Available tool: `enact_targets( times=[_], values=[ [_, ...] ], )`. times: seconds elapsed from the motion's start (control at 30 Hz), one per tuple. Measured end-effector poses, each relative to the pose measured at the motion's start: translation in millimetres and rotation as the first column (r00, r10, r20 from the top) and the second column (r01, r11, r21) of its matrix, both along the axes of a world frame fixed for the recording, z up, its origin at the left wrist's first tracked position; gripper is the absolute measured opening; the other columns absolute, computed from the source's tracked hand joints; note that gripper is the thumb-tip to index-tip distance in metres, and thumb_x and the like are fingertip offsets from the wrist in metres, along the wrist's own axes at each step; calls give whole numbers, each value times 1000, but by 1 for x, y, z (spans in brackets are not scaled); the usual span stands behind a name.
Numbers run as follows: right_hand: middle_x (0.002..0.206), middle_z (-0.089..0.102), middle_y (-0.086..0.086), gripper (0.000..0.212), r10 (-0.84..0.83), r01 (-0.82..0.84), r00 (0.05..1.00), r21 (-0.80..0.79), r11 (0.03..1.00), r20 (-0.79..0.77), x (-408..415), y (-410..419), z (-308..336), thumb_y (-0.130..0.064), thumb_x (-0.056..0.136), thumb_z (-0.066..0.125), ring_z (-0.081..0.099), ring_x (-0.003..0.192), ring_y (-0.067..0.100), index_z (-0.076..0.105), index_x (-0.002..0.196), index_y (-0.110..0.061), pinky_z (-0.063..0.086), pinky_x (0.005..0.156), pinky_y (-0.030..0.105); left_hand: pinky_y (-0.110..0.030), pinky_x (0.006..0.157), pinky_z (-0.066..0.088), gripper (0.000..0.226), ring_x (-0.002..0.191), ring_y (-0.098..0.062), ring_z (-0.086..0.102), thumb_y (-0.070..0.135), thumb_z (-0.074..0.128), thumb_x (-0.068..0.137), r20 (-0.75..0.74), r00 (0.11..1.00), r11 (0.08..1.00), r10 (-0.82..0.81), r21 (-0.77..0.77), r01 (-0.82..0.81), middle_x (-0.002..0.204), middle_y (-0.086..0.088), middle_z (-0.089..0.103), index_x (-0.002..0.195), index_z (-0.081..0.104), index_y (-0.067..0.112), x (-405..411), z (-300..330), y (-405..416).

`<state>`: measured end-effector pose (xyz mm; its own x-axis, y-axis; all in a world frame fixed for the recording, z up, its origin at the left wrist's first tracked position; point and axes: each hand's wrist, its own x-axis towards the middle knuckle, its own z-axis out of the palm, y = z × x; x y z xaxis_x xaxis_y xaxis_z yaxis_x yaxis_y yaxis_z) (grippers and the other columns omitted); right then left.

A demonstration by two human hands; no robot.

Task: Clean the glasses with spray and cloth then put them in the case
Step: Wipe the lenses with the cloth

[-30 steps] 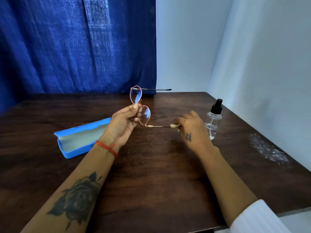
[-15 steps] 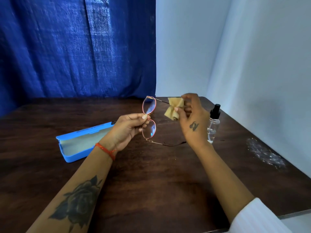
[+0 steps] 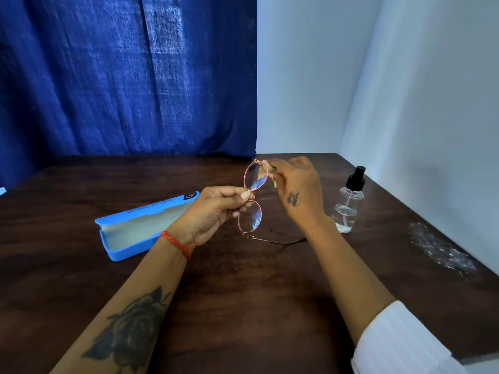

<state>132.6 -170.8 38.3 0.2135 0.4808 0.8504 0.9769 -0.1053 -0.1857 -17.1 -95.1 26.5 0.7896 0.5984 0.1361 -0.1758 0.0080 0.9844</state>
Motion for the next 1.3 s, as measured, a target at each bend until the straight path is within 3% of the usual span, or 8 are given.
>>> enact_targets(
  times=[0.33, 0.5, 0.6, 0.77, 0.9, 0.97, 1.1, 1.3],
  values=[
    [76, 71, 13, 20, -223, 223, 975, -135, 965, 19, 25, -5, -21, 0, 74, 67, 53, 74, 34, 70, 92, -7, 34, 58, 30, -10, 54, 43, 30, 54, -1, 56, 1, 52, 85, 22, 999, 998, 41, -44, -40, 58, 5, 65, 67, 73, 13, -6, 2, 6],
    [87, 69, 15, 18, -293, 270, 951, -208, 940, -93, 29, -9, -24, -8, 87, 57, 50, 89, 32, 67, 102, -7, 32, 60, 31, -10, 56, 46, 17, 55, -1, 57, 1, 51, 86, 21, 997, 997, 68, -37, -67, 57, 5, 66, 81, 66, 6, -8, 5, 6],
    [89, 68, 16, 18, -275, 245, 944, -176, 953, -180, 32, -12, -24, -9, 89, 54, 52, 87, 32, 67, 102, -7, 31, 61, 30, -11, 57, 45, 16, 55, 0, 56, 2, 50, 87, 23, 996, 996, 86, -29, -86, 57, 6, 66, 83, 64, 6, -9, 6, 8],
    [85, 70, 15, 17, -130, 170, 912, 69, 983, -389, 26, -23, -11, -2, 85, 57, 61, 78, 29, 67, 99, -4, 37, 61, 26, -12, 57, 43, 16, 59, -1, 55, 4, 49, 88, 62, 990, 991, 129, -40, -127, 61, 7, 66, 84, 65, 7, -12, 8, 14],
    [82, 70, 0, 14, 74, 12, 898, 193, 981, -434, 0, -41, 0, -6, 79, 67, 62, 71, 8, 65, 94, -8, 47, 64, 21, -11, 55, 43, 15, 59, -2, 52, 6, 50, 89, 98, 986, 989, 134, -77, -126, 60, 6, 64, 86, 65, 6, -9, 5, 13],
    [74, 68, -10, 13, 216, -170, 855, 137, 976, -472, -14, -58, -5, -6, 77, 71, 63, 64, -2, 67, 87, -13, 50, 62, 15, -10, 55, 44, 15, 58, -2, 53, 6, 50, 89, 131, 980, 986, 150, -99, -137, 60, 5, 65, 86, 64, 6, -6, 3, 13],
    [71, 71, 0, 15, 377, -524, 688, -65, 849, -621, -34, -79, -18, 2, 71, 75, 67, 58, 9, 74, 79, -11, 55, 57, 20, -10, 56, 45, 17, 60, -2, 56, 6, 51, 89, 163, 967, 974, 196, -144, -174, 67, 2, 67, 82, 66, 9, 0, -2, 12],
    [74, 66, -12, 24, 364, -516, 838, -371, 772, -407, -32, -83, -34, 1, 63, 71, 57, 65, -4, 76, 77, -18, 37, 59, 5, -10, 57, 46, 17, 59, -1, 56, 6, 51, 90, 159, 969, 977, 187, -132, -167, 62, 8, 68, 83, 66, 9, 4, -6, 7]
  ],
)
